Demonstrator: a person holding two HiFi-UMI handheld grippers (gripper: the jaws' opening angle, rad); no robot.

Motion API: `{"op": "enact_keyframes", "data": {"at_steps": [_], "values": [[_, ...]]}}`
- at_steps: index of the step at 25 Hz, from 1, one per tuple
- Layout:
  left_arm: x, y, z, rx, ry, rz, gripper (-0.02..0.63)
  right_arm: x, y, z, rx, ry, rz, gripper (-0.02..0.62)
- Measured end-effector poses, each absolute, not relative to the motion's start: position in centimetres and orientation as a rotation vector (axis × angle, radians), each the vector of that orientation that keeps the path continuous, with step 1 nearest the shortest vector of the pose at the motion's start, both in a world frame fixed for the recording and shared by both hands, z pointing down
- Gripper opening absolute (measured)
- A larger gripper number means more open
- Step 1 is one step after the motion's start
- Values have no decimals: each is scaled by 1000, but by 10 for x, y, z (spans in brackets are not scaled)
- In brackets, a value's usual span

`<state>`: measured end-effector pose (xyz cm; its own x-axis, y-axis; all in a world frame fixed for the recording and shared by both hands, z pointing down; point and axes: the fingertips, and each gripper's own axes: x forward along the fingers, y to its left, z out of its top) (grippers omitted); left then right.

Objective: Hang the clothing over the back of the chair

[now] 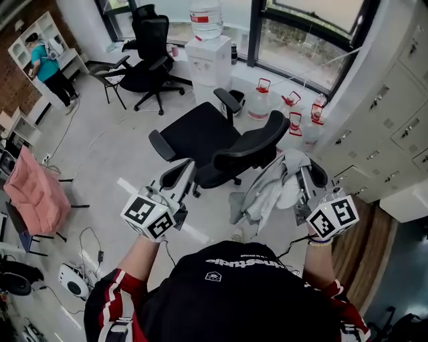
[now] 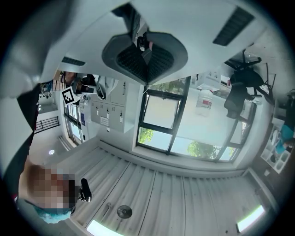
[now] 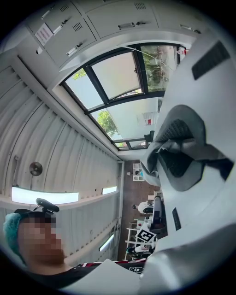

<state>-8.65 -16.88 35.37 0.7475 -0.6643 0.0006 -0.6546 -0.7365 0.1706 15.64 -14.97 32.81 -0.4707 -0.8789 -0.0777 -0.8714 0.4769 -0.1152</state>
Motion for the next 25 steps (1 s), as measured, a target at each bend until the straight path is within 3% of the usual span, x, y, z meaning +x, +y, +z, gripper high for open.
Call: {"op": "enact_keyframes", "data": {"at_steps": [14, 25], "values": [[-17, -243, 359, 2813, -1070, -61, 25, 178, -236, 320, -1372, 2678, -45, 29], [-21, -290, 356, 2832, -1001, -50, 25, 153, -302, 314, -1356, 2692, -84, 29]]}}
